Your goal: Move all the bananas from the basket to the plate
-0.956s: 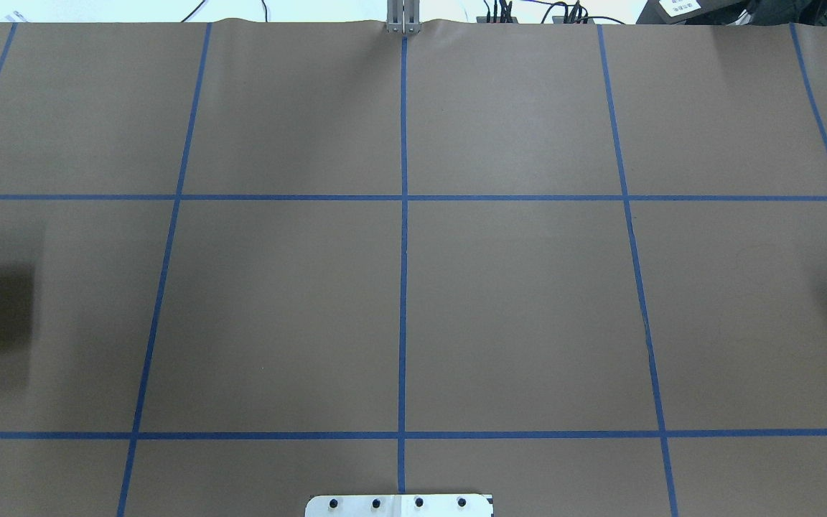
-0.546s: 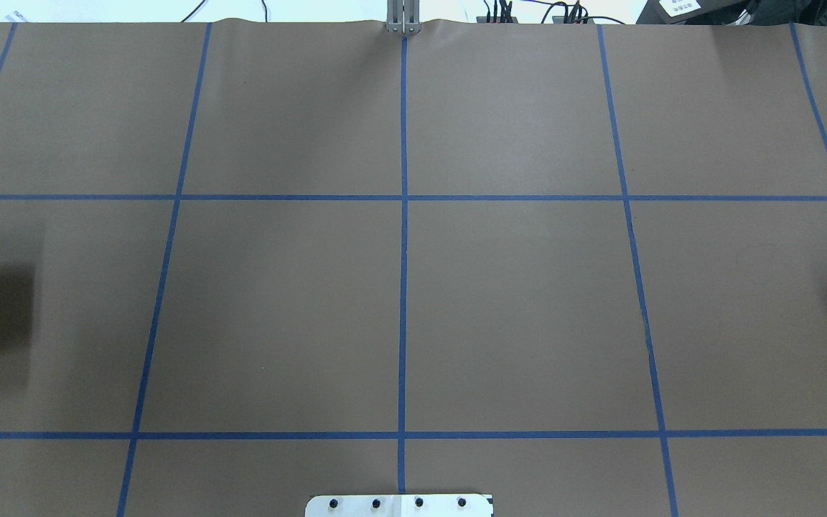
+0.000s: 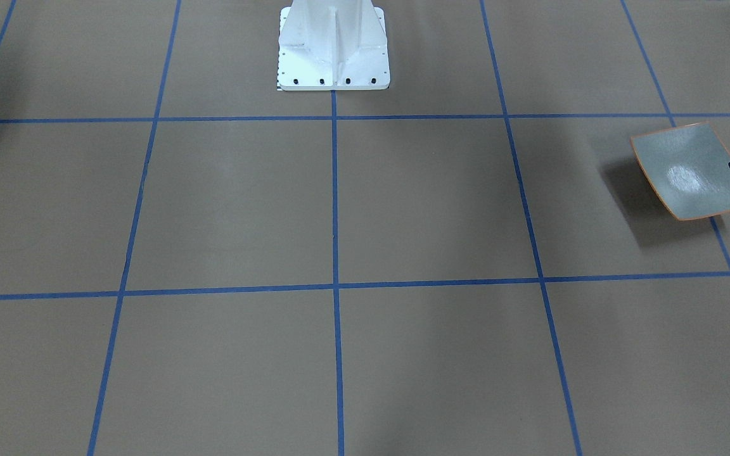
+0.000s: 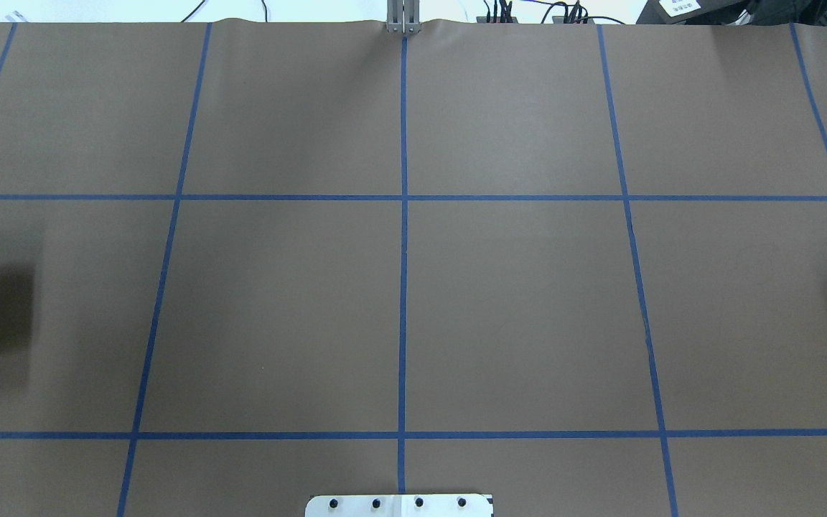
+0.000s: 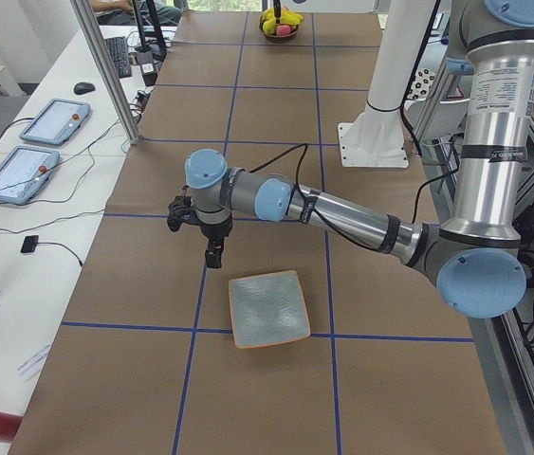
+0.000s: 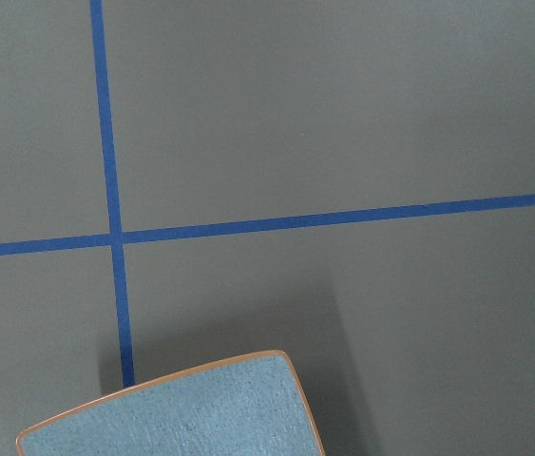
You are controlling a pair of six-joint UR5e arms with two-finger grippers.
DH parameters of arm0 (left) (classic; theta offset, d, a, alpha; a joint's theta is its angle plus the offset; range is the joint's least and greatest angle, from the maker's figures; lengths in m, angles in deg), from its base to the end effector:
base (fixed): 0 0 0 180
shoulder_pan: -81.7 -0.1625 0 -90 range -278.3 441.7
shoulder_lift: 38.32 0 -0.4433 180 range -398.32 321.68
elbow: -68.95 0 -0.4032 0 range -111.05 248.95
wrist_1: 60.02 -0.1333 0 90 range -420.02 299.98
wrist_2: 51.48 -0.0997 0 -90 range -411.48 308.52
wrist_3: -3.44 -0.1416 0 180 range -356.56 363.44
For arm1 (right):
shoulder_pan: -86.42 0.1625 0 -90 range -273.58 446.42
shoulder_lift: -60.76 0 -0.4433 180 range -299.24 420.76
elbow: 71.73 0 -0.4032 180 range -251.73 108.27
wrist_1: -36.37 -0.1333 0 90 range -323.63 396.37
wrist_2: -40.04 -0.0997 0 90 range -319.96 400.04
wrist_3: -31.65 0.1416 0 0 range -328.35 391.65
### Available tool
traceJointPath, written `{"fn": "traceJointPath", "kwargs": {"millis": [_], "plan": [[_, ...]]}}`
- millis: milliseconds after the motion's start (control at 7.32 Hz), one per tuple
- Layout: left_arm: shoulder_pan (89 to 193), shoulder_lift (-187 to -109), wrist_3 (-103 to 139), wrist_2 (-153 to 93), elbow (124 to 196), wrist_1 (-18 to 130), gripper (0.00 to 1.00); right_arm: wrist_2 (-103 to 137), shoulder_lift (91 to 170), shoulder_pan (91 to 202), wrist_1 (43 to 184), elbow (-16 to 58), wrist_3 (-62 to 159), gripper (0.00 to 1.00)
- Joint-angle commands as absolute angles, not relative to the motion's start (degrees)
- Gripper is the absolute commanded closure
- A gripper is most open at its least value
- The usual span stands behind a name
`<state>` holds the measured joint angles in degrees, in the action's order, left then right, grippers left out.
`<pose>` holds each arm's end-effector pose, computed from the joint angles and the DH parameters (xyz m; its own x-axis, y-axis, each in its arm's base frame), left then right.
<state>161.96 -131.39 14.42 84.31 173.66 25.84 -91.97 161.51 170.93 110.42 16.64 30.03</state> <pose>0.0580 -0.5256 0.5545 0.6779 0.0969 -0.7287 -0.0359 0.9945 0.0988 -0.0016 -0.4190 0.7833 0.7326 -0.1406 0.6659 0.1162 0.9899 0.0811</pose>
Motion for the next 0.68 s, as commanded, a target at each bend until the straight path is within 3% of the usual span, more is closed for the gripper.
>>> {"fn": "traceJointPath", "kwargs": {"millis": [0, 546], "plan": [[161.9, -131.4, 14.4, 84.3, 173.6, 25.8, 0.00, -92.0, 160.5, 171.0, 110.5, 16.6, 29.5, 1.00], [161.9, -131.4, 14.4, 84.3, 173.5, 25.8, 0.00, -92.3, 159.3, 171.0, 110.5, 16.7, 29.6, 1.00]]}}
